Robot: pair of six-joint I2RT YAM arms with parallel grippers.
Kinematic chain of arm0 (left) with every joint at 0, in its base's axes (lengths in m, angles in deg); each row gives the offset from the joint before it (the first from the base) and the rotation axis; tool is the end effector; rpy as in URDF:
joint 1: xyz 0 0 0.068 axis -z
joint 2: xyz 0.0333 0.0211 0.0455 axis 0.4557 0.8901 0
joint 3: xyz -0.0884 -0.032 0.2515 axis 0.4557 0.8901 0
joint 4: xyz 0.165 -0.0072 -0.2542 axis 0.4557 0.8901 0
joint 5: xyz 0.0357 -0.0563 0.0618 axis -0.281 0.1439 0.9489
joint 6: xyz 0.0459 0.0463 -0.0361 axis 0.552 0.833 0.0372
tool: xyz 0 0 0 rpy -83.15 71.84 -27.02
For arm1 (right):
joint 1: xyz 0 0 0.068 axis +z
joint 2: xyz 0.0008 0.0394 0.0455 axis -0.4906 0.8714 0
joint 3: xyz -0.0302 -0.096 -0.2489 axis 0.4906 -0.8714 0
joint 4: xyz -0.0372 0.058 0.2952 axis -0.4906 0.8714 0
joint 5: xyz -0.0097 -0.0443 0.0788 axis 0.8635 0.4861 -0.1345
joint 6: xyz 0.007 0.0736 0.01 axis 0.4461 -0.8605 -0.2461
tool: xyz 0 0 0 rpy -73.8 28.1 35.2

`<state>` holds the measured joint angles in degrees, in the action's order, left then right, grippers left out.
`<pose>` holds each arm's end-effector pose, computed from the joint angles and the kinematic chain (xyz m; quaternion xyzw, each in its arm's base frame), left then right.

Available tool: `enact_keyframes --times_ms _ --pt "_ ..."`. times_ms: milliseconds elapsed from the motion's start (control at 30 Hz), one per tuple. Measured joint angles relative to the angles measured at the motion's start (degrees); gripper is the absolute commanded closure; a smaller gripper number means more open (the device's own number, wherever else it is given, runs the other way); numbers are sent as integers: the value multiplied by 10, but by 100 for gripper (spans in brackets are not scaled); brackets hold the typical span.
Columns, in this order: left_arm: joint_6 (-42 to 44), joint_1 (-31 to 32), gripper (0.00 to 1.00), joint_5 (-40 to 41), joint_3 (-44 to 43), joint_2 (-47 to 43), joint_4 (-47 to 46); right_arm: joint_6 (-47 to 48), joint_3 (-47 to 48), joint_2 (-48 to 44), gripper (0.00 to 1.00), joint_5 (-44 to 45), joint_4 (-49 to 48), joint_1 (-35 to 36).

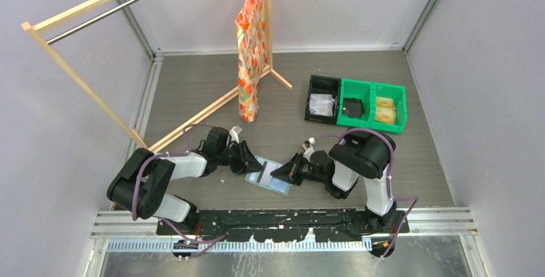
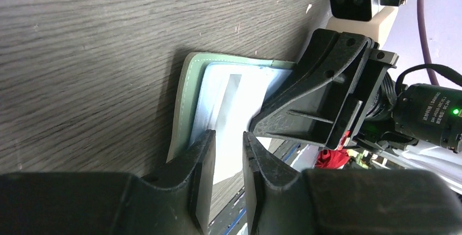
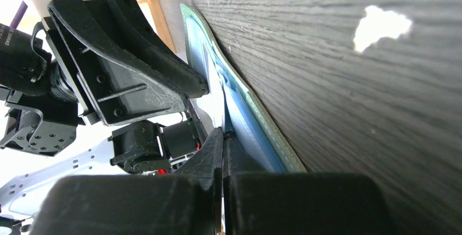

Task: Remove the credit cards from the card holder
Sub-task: Remove the credit card from the card holder.

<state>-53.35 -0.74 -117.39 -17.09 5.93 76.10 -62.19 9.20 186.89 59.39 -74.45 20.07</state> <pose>0.2222 -0.1492 0.0587 -0.0995 0.8890 -0.4361 0.0978 0.1583 0.2120 0.0090 0.1609 0.8037 0.5605 0.1183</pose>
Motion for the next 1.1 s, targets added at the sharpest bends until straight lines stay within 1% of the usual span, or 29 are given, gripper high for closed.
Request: enact_keyframes --times_ms 133,500,1100 --pt "-4 0 73 0 -3 6 -2 0 -2 0 99 0 0 -1" --pt "1 6 74 40 -32 2 65 -1 -7 -6 99 3 3 -3" --pt "-3 6 75 40 -35 8 66 9 -17 -64 99 2 78 -5"
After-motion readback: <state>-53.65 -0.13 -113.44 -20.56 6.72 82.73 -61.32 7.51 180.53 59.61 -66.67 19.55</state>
